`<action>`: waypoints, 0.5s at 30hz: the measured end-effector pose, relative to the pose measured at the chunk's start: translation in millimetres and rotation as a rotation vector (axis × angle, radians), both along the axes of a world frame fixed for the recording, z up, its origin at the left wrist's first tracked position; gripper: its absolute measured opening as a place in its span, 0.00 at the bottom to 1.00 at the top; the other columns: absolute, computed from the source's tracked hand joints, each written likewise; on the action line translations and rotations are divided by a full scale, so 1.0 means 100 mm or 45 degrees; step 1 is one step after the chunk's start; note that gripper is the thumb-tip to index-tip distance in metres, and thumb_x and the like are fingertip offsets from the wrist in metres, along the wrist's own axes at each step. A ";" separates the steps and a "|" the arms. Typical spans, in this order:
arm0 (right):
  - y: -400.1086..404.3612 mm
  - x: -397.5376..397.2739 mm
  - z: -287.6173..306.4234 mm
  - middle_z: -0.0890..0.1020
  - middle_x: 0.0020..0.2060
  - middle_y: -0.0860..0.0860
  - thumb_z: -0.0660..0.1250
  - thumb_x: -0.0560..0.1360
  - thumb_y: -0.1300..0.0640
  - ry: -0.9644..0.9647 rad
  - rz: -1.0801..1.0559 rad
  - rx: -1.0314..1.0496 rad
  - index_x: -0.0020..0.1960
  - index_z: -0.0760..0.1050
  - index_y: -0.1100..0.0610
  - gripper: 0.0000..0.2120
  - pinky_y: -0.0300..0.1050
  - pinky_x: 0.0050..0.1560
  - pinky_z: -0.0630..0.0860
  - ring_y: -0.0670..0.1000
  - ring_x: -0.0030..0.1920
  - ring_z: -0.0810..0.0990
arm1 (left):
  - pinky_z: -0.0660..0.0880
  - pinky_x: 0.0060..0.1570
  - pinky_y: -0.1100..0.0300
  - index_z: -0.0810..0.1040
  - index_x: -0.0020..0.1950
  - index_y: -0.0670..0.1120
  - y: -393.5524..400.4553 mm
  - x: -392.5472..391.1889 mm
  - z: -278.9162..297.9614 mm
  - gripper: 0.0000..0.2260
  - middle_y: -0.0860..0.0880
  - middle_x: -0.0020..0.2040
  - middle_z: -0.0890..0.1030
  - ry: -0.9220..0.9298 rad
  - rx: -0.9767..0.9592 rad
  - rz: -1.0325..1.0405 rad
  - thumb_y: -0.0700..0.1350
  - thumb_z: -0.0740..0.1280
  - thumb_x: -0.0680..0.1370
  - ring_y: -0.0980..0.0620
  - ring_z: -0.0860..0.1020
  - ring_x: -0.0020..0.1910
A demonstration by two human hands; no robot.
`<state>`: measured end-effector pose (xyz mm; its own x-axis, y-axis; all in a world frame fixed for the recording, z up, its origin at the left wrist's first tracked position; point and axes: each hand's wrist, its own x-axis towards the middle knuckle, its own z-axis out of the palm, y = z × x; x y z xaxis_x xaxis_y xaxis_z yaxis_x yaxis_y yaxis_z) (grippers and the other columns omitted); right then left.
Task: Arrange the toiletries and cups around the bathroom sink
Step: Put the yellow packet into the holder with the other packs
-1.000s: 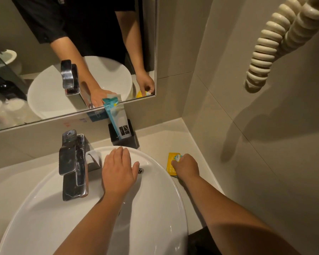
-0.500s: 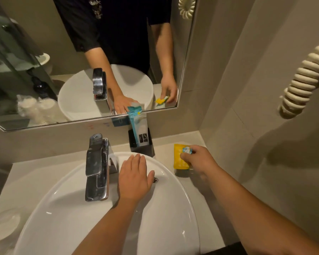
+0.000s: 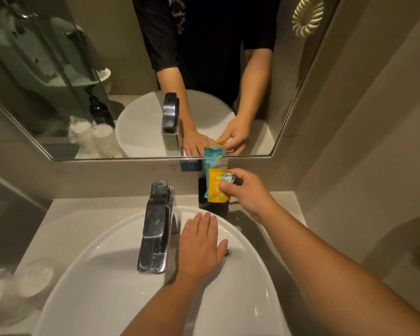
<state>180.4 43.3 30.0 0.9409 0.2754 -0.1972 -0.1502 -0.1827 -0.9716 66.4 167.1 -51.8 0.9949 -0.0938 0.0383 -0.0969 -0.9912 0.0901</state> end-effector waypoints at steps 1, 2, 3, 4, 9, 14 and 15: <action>0.03 0.01 -0.03 0.84 0.49 0.51 0.71 0.74 0.60 -0.017 0.000 0.009 0.55 0.79 0.53 0.11 0.41 0.47 0.81 0.49 0.48 0.84 | 0.72 0.63 0.46 0.75 0.65 0.40 0.00 0.01 0.00 0.27 0.41 0.63 0.78 -0.011 -0.001 -0.003 0.59 0.59 0.76 0.41 0.75 0.64; 0.06 0.02 -0.05 0.84 0.49 0.51 0.71 0.74 0.60 -0.036 0.000 0.004 0.54 0.79 0.51 0.10 0.42 0.49 0.81 0.50 0.49 0.84 | 0.73 0.61 0.46 0.76 0.64 0.40 0.00 0.01 0.01 0.27 0.41 0.62 0.79 -0.020 -0.001 -0.004 0.58 0.60 0.75 0.41 0.76 0.62; 0.08 0.03 -0.07 0.84 0.50 0.51 0.71 0.74 0.60 -0.055 -0.004 -0.012 0.54 0.78 0.50 0.10 0.43 0.51 0.80 0.50 0.50 0.83 | 0.74 0.60 0.46 0.77 0.63 0.40 0.00 0.01 0.00 0.27 0.41 0.61 0.79 -0.025 -0.004 -0.004 0.58 0.60 0.75 0.41 0.77 0.62; 0.09 0.05 -0.09 0.82 0.52 0.51 0.71 0.74 0.59 -0.085 -0.012 -0.042 0.54 0.78 0.50 0.10 0.44 0.52 0.80 0.50 0.52 0.82 | 0.74 0.60 0.46 0.77 0.63 0.40 0.00 0.01 0.00 0.27 0.41 0.61 0.79 -0.027 -0.012 0.000 0.58 0.58 0.75 0.41 0.77 0.61; 0.13 0.09 -0.20 0.73 0.54 0.53 0.71 0.74 0.60 -0.237 -0.026 -0.205 0.57 0.78 0.53 0.12 0.30 0.44 0.75 0.47 0.51 0.76 | 0.73 0.62 0.45 0.76 0.64 0.40 0.00 0.01 -0.06 0.27 0.41 0.62 0.78 -0.050 -0.044 0.010 0.58 0.57 0.75 0.41 0.76 0.63; 0.13 0.08 -0.32 0.74 0.54 0.51 0.72 0.73 0.59 -0.214 -0.014 -0.301 0.57 0.76 0.52 0.14 0.32 0.46 0.73 0.48 0.52 0.75 | 0.73 0.61 0.45 0.77 0.64 0.39 0.00 0.01 -0.07 0.27 0.40 0.62 0.79 -0.095 -0.033 0.009 0.57 0.58 0.75 0.41 0.76 0.62; 0.12 0.07 -0.35 0.74 0.53 0.50 0.73 0.72 0.59 -0.203 -0.031 -0.306 0.55 0.75 0.51 0.14 0.33 0.46 0.74 0.48 0.50 0.76 | 0.74 0.61 0.45 0.77 0.63 0.39 0.00 0.01 -0.06 0.27 0.40 0.61 0.79 -0.104 -0.032 0.010 0.57 0.57 0.75 0.41 0.76 0.62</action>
